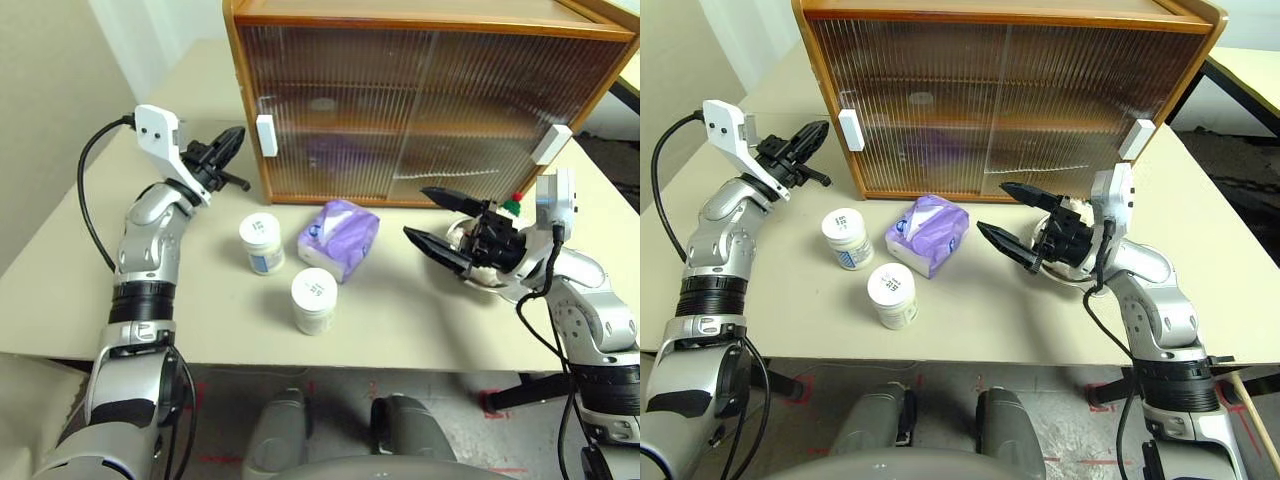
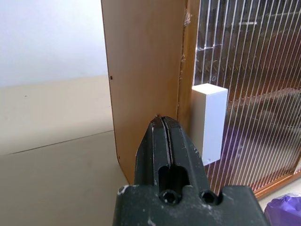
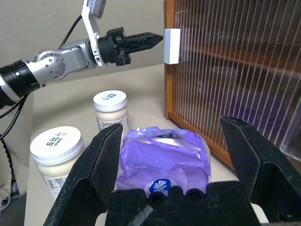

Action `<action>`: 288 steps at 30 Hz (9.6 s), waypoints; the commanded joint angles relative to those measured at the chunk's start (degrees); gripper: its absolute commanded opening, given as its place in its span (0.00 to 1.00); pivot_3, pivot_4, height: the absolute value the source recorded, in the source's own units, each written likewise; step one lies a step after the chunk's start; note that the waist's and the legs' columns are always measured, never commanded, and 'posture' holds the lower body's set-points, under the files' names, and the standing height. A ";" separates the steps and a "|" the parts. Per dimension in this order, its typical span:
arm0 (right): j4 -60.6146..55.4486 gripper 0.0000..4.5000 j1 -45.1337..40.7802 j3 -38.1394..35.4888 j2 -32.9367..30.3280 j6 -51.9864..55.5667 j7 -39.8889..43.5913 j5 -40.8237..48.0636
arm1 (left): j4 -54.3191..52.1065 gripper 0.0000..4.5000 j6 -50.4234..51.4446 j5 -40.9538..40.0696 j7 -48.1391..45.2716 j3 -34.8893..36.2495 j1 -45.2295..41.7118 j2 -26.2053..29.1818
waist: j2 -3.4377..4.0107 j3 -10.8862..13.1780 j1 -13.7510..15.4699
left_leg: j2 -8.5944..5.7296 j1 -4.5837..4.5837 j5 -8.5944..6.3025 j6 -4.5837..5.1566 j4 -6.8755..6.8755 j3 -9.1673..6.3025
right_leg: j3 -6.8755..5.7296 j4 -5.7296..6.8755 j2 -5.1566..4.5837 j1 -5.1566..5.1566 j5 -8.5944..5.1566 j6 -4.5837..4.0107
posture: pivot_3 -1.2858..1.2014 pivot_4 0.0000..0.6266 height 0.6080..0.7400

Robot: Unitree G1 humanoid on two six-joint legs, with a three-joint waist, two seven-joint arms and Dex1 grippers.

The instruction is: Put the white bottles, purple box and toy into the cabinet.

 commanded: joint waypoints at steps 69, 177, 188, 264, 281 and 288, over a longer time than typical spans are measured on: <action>-4.90 1.00 3.72 -2.49 2.83 -0.40 -10.26 1.10 | 21.45 0.01 -1.40 7.41 -11.39 -11.66 -20.33 -15.72 | -0.14 -0.22 -4.12 | -0.03 -0.02 -0.01 -0.02 0.77 0.03 | 0.12 0.55 0.02 0.07 0.16 0.19 | 0.48 0.00 1.00; 2.79 1.00 -3.97 0.86 3.28 1.20 -3.72 2.47 | 4.93 0.68 -4.98 7.31 -8.16 -7.01 12.15 -4.18 | 0.79 -0.88 -1.36 | 0.22 -0.02 -0.08 -0.13 0.61 0.15 | -0.09 0.62 -0.15 0.03 -0.21 -0.39 | 0.53 0.00 1.00; 1.06 1.00 -1.78 3.82 4.45 0.26 -7.84 -2.70 | 18.68 0.68 -8.05 13.40 4.40 -8.58 0.07 -10.06 | 0.67 -0.87 -1.72 | 0.21 -0.12 -0.08 -0.13 0.58 0.14 | -0.09 0.55 -0.03 -0.07 -0.07 0.12 | 0.52 0.01 1.00; -13.69 1.00 4.89 9.58 4.52 7.72 -18.87 -7.66 | 51.42 1.00 -11.39 20.58 21.24 -6.15 -22.48 -16.87 | -0.23 0.78 -7.72 | 0.16 -0.25 -0.09 -0.15 0.58 0.10 | -0.11 0.53 -0.12 -0.13 -0.07 0.24 | 0.46 0.09 1.00; -7.67 1.00 -1.25 13.29 5.72 3.68 -12.95 -8.93 | 45.62 1.00 -10.84 18.81 17.55 -4.86 -17.19 -17.64 | -0.26 0.76 -7.39 | 0.14 -0.25 -0.09 -0.15 0.58 0.10 | -0.10 0.55 -0.13 -0.13 -0.02 0.29 | 0.48 0.04 1.00; -5.82 1.00 -3.36 13.65 6.62 2.77 -12.09 -9.11 | 38.78 1.00 -8.62 17.98 16.10 -5.31 -13.61 -17.58 | -0.32 0.70 -7.16 | 0.13 -0.20 -0.09 -0.15 0.59 0.10 | -0.09 0.59 -0.13 -0.10 0.01 0.28 | 0.49 0.03 1.00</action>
